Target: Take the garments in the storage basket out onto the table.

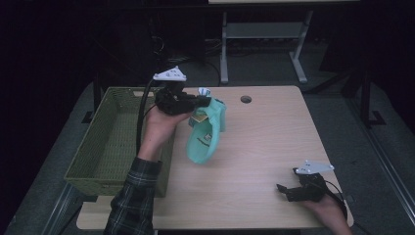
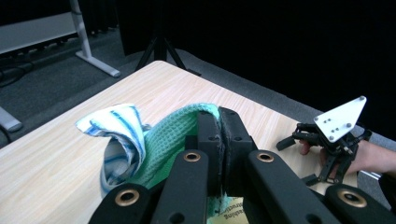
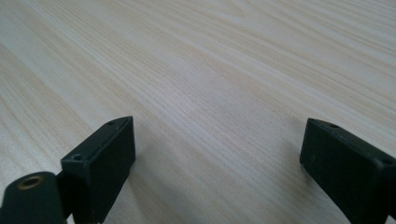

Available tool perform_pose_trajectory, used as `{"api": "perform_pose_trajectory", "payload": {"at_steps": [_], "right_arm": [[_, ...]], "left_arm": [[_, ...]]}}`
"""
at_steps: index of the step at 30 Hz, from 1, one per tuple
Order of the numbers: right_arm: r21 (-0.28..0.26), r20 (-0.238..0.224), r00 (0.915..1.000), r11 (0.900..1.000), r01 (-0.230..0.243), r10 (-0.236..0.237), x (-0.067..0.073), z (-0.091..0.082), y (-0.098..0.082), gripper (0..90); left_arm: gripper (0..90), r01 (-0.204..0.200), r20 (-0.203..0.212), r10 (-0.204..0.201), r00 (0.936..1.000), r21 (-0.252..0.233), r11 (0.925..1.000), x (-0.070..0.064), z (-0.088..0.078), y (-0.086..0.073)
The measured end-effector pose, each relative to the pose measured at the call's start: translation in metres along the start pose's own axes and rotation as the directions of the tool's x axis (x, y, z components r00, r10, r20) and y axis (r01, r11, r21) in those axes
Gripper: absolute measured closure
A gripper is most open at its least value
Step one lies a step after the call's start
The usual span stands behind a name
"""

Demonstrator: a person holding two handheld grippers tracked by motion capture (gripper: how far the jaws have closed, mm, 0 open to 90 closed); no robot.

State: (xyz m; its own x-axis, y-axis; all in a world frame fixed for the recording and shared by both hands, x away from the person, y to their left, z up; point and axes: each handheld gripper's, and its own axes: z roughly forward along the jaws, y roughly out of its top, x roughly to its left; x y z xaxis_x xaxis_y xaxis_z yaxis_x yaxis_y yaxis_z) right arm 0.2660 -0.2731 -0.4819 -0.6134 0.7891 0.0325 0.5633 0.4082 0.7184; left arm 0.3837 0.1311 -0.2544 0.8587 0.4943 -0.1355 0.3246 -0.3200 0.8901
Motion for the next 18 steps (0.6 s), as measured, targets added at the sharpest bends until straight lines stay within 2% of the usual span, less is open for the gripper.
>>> {"api": "perform_pose_trajectory", "payload": {"at_steps": [9,18], "right_arm": [[0.003,0.000,1.0000,1.000,-0.007,0.007,0.000,0.000,0.000,9.9],[0.001,0.001,1.0000,1.000,-0.004,0.004,0.000,0.000,0.000,9.9]], "left_arm": [[87.8,0.019,-0.001,-0.019,0.9998,0.006,0.9998,-0.009,0.032,-0.016],[87.8,0.010,-0.010,-0.010,0.9999,0.050,0.9987,-0.022,0.061,-0.031]]}}
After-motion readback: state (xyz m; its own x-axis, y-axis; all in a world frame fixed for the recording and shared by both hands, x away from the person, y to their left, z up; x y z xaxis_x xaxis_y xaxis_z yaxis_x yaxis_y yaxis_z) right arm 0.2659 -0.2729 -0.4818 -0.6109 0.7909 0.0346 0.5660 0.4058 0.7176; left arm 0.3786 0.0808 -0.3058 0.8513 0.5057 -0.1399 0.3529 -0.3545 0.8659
